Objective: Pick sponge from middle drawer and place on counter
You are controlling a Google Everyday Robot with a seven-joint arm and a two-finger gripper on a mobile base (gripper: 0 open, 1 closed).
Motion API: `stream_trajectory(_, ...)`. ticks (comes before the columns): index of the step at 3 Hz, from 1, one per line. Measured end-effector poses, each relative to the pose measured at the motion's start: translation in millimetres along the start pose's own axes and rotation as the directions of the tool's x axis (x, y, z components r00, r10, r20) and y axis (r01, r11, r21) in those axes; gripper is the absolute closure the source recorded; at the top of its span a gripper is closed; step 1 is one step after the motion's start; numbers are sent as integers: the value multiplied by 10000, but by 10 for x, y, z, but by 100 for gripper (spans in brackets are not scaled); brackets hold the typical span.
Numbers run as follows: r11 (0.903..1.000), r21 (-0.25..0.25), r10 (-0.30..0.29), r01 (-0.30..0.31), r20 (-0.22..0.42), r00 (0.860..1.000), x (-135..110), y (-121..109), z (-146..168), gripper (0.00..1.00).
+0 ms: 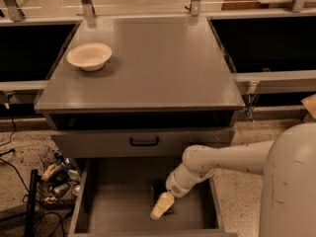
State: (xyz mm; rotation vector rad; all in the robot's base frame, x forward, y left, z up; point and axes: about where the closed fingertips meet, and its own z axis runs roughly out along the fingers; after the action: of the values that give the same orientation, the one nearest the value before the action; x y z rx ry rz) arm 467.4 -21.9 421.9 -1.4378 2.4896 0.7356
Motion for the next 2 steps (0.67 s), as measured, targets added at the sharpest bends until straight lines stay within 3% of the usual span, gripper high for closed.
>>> stream_trajectory(1, 9993, 384, 2, 27, -743, 9972, 47, 54, 193, 0)
stream_trajectory(2, 9992, 387, 2, 27, -756, 9971, 48, 55, 198, 0)
